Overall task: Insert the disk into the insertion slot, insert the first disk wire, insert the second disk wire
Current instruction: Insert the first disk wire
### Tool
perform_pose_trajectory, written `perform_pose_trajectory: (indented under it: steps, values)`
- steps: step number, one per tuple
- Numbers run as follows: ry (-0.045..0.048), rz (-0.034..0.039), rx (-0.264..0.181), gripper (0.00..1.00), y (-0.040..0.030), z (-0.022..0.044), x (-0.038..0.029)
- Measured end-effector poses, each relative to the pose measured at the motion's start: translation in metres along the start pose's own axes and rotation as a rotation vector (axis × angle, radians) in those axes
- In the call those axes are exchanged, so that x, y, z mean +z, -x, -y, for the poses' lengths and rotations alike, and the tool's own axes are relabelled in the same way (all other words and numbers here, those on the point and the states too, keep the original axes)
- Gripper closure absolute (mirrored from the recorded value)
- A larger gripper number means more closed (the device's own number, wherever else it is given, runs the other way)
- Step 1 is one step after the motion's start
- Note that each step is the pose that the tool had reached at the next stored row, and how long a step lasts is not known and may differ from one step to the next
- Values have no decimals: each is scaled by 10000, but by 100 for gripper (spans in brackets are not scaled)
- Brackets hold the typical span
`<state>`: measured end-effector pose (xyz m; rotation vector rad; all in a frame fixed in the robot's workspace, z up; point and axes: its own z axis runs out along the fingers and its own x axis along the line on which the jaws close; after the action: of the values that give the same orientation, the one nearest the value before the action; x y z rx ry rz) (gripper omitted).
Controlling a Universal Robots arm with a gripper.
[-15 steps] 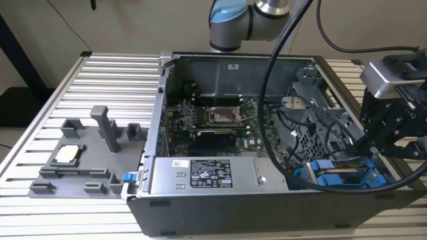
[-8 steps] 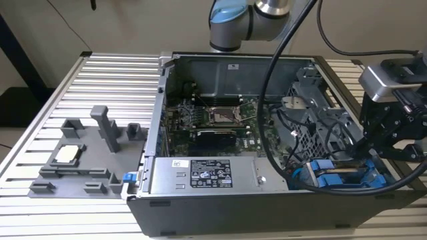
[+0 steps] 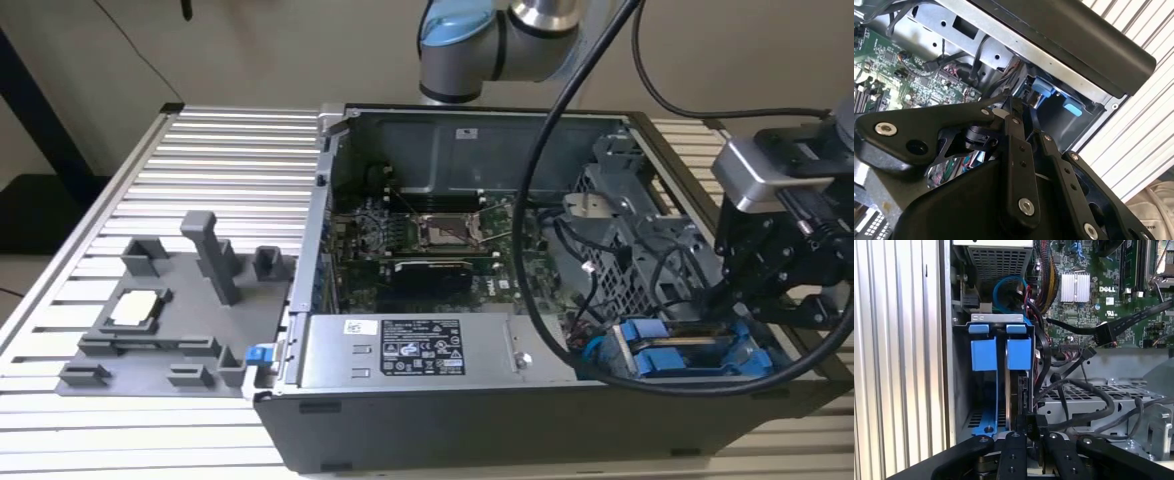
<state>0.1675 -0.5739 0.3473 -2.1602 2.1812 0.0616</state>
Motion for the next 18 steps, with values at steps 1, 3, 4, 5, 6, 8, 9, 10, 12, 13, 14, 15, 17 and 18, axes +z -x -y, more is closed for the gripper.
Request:
perform_pose_trajectory:
  steps: [1, 3, 4, 5, 6, 8, 9, 10, 12, 13, 14, 15, 17, 18]
  values:
    - [0, 0, -1, 81, -1, 0, 8]
    - [0, -1, -1, 81, -1, -1, 21]
    - [0, -1, -2, 81, -2, -1, 26]
    - [0, -1, -6, 81, -2, -1, 30]
    - [1, -1, -11, 81, -3, -1, 33]
    - [1, -1, -15, 81, -3, -1, 38]
    - [1, -1, -16, 81, -3, -1, 40]
    - [1, -1, -16, 81, -3, -1, 43]
    - [1, -1, -16, 81, -4, -1, 47]
    - [0, -1, -16, 81, -4, -1, 50]
    - [0, 0, -16, 81, -4, -1, 53]
    - [0, 0, -16, 81, -4, -1, 56]
    - [1, 0, -16, 81, -5, -1, 61]
    - [0, 0, -17, 81, -5, -1, 63]
